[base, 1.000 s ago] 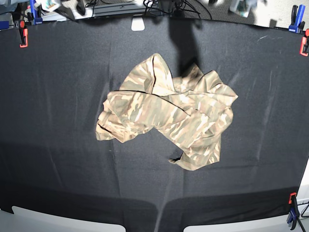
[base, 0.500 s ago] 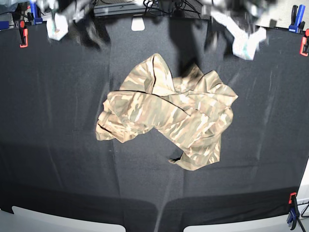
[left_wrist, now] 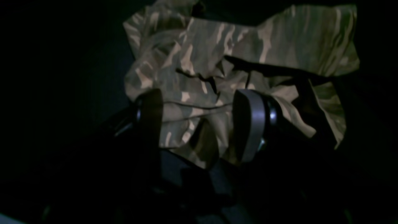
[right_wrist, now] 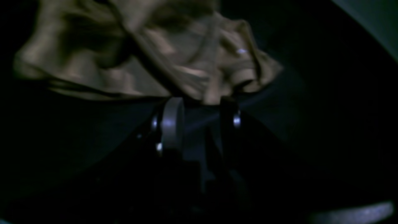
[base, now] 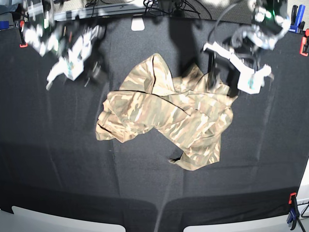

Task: Layout the t-shirt on the table in an organized manner, then fold the t-shirt properly
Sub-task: 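Lower both grippers onto the crumpled camouflage t-shirt and pinch fabric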

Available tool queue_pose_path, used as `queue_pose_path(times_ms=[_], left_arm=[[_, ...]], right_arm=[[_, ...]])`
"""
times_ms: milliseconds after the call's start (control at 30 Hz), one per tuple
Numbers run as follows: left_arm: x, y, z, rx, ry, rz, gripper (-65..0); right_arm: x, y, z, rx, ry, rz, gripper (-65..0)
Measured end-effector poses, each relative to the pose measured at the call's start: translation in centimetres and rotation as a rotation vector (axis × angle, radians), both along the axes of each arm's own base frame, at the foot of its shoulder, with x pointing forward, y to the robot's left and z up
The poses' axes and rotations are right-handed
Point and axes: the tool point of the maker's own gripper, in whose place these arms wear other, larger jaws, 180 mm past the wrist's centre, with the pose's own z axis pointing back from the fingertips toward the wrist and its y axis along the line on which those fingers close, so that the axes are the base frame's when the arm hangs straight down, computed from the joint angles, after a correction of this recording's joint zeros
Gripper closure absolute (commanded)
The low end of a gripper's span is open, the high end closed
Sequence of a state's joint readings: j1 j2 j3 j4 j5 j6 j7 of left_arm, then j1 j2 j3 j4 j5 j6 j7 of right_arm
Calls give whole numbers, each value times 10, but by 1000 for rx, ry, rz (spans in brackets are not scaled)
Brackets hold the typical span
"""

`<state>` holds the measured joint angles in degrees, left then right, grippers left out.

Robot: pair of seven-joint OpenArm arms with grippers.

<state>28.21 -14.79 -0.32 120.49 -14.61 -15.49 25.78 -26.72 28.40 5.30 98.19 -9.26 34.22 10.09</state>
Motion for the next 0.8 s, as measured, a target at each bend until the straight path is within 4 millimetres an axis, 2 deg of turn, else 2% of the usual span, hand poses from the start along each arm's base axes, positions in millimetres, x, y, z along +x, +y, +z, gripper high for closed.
queue_pose_path(times_ms=[167,300,567,633,700,800], left_arm=[[-2,0,-4,8,22,-2,-335],[-2,0,-4,8,22,-2,-335],[-2,0,-4,9,22,-2,-335],[-2,0,-4,8,22,-2,-335],[-2,0,-4,8,22,-2,-335],[-2,0,-4,8,22,-2,-335]], right_arm=[[20,-7,3,-128,-58,27,-197],[18,-8,-3,-187,-55,49,-197],[6,26,-32,-312,-53,129,-197],[14,22,-39,-390,-43,69,-197],[26,22,-37,-425,-64,12,-197],[37,37,-31,-415,-102,22,-197]])
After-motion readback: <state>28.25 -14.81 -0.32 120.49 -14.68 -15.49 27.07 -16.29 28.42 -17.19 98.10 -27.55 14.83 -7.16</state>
